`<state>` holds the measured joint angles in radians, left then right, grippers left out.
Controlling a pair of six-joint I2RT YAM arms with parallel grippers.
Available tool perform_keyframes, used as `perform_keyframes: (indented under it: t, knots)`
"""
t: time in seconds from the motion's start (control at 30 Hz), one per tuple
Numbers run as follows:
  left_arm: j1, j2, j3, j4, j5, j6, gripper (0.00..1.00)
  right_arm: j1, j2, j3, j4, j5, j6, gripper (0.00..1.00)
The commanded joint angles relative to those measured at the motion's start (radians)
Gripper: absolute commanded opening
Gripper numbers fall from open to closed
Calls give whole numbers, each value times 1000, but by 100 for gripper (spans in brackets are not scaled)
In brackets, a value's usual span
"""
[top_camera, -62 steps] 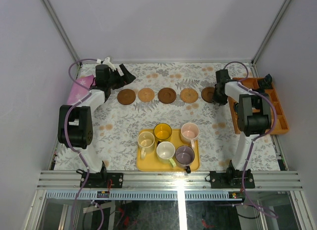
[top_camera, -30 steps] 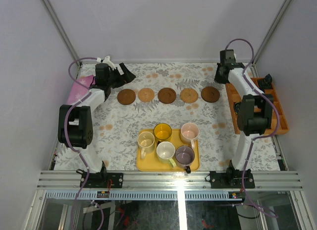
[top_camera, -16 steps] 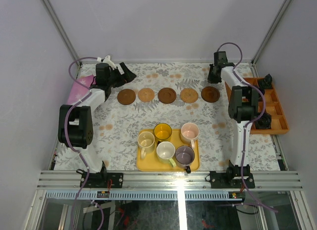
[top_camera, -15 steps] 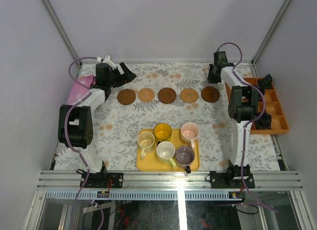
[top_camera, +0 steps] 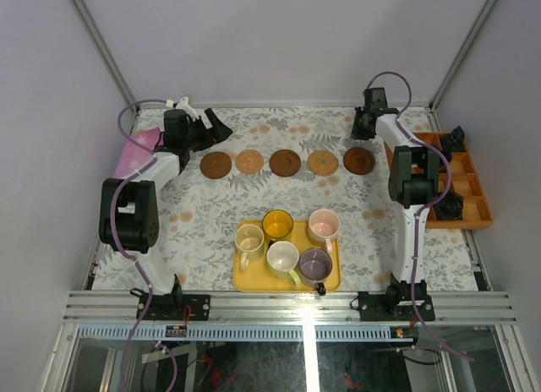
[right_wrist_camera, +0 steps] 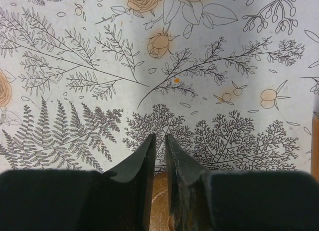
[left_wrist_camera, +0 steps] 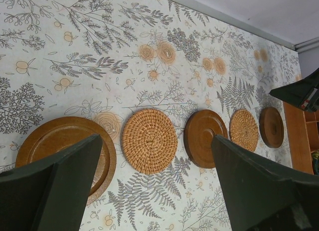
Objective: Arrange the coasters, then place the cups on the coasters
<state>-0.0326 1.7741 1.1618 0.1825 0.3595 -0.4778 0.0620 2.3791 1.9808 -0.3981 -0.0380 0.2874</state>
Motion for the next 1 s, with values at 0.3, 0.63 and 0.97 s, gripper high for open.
perform_keyframes:
  t: [0.3, 0.63, 0.97]
  knots:
    - [-4, -8, -6, 31, 6, 19, 91, -6, -30, -80, 17, 10, -24, 20]
    - [-5, -4, -6, 32, 12, 19, 92, -5, -42, -102, 8, 37, -29, 20]
    - [-4, 5, 2, 39, 12, 11, 92, -6, -83, -139, 6, 55, -32, 20]
